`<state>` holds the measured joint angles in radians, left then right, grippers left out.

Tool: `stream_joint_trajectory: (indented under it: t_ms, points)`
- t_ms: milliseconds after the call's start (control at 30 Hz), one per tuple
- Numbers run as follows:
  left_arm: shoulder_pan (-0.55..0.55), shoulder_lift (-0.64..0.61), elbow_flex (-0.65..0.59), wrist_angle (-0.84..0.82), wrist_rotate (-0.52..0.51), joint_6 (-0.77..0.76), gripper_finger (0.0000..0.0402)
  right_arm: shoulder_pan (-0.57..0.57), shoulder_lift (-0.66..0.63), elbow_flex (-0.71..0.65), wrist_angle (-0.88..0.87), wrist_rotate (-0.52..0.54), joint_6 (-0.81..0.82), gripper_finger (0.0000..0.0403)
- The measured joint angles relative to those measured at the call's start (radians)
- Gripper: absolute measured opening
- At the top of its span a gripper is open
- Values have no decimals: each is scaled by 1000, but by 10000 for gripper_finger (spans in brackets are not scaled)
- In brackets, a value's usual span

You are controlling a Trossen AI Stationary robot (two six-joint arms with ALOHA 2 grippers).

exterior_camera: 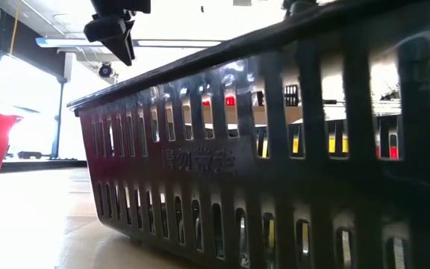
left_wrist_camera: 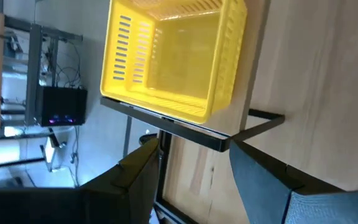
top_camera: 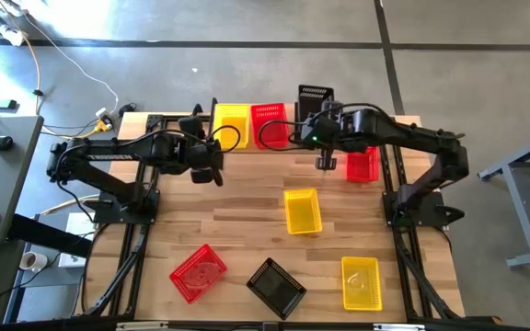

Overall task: Stack baskets on shelf by color
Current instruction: Stack the top black bin on the black bin on the shelf

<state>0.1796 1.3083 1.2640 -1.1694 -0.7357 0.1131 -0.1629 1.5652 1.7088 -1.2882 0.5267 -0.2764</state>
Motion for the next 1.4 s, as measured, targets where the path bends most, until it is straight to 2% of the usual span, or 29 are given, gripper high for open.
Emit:
stream_joint_trajectory:
  t_ms: [300,600,900,1300,1400]
  points:
    - [4,0,0,1,2,-58,184,-36,49,-3,58,-109,10,0]
    - [4,0,0,0,2,-43,184,-41,79,-3,35,-68,13,0]
    - [4,0,0,0,-2,-16,184,-73,80,-8,-9,-87,63,0]
    - [4,0,0,0,-5,-23,184,-87,80,-8,-1,-132,9,0]
    - [4,0,0,0,-5,-23,184,-86,80,-8,4,-113,7,0]
